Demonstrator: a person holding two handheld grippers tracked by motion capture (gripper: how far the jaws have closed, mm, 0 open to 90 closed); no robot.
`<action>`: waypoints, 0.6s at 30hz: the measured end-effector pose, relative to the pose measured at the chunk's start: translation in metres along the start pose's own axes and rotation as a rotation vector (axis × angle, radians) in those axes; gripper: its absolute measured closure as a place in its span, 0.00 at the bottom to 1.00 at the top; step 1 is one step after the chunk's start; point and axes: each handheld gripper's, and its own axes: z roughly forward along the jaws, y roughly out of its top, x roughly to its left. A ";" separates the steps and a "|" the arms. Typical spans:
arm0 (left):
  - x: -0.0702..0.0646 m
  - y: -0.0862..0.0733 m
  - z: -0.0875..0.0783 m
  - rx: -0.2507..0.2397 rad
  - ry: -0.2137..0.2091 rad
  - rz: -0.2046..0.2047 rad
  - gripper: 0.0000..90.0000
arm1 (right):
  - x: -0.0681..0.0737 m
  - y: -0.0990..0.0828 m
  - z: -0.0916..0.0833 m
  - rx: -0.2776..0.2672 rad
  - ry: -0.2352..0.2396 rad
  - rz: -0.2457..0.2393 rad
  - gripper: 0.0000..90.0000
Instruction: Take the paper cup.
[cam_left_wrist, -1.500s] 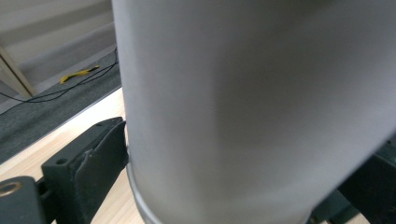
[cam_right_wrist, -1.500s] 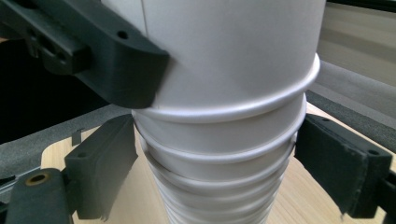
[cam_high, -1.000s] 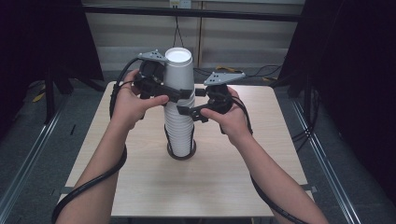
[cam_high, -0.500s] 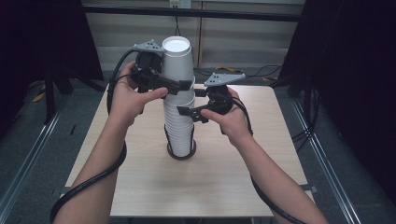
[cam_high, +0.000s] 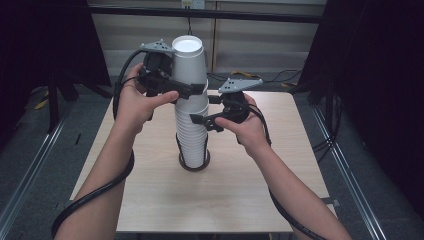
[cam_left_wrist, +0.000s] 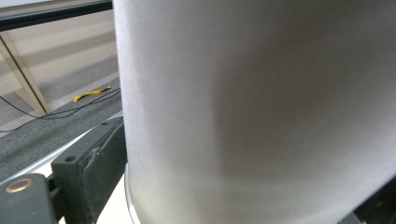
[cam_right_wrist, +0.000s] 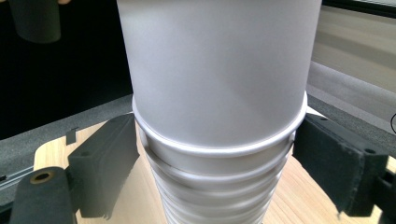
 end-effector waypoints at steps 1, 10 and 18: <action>0.000 0.001 -0.001 -0.005 -0.003 -0.002 0.08 | 0.000 0.000 0.000 0.000 -0.001 0.000 0.15; -0.003 0.010 -0.008 -0.029 0.006 0.000 0.08 | 0.000 0.000 0.000 0.003 -0.001 0.000 0.16; -0.003 0.016 -0.016 -0.055 0.010 -0.001 0.08 | 0.000 0.000 -0.001 0.007 -0.001 0.002 0.16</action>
